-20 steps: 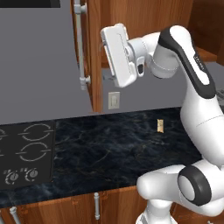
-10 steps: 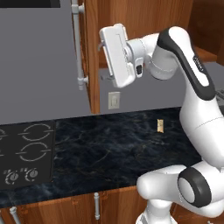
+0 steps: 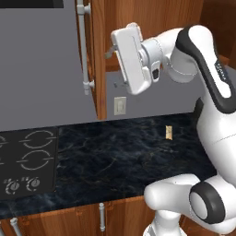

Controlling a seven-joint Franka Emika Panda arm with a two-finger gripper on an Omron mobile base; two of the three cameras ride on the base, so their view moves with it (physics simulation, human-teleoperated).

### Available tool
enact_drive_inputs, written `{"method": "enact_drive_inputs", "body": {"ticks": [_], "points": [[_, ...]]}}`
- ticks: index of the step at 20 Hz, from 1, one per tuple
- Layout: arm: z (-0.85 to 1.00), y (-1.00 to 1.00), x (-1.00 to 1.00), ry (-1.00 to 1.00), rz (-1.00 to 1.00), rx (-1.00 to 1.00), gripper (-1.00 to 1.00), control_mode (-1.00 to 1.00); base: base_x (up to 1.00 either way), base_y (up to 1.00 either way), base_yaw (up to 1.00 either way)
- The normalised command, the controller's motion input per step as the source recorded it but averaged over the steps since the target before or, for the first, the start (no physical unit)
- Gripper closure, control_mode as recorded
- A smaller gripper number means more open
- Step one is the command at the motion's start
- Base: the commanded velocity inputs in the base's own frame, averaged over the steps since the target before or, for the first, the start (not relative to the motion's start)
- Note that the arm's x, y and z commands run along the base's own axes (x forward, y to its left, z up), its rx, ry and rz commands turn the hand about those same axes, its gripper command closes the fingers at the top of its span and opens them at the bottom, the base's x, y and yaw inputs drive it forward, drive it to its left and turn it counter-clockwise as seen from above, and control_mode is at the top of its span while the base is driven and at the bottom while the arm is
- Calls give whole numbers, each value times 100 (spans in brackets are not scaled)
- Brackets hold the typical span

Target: Pick the dish brush and sponge from the cabinet and place them on the counter.

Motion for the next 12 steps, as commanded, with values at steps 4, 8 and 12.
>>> {"method": "enact_drive_inputs", "body": {"ticks": [4,8,12], "points": [[0,-39,-29,-23,0,-5,-100,-100,0,0,0],[0,-39,-21,-26,0,-5,-100,-100,0,0,0],[2,-38,-20,-31,0,-5,-100,-100,0,0,0]]}}
